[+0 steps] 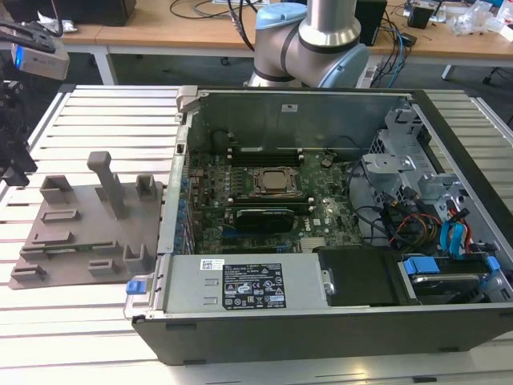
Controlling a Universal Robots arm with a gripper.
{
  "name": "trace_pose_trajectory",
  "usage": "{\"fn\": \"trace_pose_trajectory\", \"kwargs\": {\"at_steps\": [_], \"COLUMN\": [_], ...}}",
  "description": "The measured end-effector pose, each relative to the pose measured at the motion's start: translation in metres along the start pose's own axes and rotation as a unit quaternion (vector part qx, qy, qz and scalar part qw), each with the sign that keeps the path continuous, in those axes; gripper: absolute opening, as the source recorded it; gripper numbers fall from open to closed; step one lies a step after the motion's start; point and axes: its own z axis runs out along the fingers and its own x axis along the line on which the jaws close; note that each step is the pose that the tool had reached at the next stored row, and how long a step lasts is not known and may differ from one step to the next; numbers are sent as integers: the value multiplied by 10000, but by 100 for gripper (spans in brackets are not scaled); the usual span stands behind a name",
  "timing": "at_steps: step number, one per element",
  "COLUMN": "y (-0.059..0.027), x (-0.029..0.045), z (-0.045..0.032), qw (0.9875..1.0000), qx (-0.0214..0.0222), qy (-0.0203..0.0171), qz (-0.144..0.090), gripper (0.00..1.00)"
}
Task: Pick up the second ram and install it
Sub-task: 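Pick up the second ram and move it above second insertion slot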
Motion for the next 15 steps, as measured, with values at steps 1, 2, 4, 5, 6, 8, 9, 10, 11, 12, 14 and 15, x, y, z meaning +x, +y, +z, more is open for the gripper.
{"fn": "trace_pose_trajectory", "kwargs": {"at_steps": [1, 2, 4, 5, 6, 8, 9, 10, 11, 12, 14, 15], "y": [-1, -3, -4, -5, -5, -6, -6, -7, -7, -8, -9, -10], "x": [3, 6, 14, 15, 16, 19, 20, 21, 21, 22, 25, 25], "z": [37, 67, 112, 122, 130, 154, 169, 177, 186, 202, 237, 249], "qw": [10000, 10000, 10000, 10000, 10000, 10000, 10000, 10000, 10000, 10000, 10000, 10000], "qx": [0, 1, 0, 1, 0, 0, 0, 0, 0, 0, 0, 0], "qy": [0, -1, -1, 0, 0, 0, 0, 0, 0, 0, 0, 0], "qz": [0, 0, 0, 0, 0, 0, 1, 0, 0, 0, 0, 0], "gripper": [30, 30, 30, 30, 30, 30, 30, 30, 30, 30, 30, 30]}}
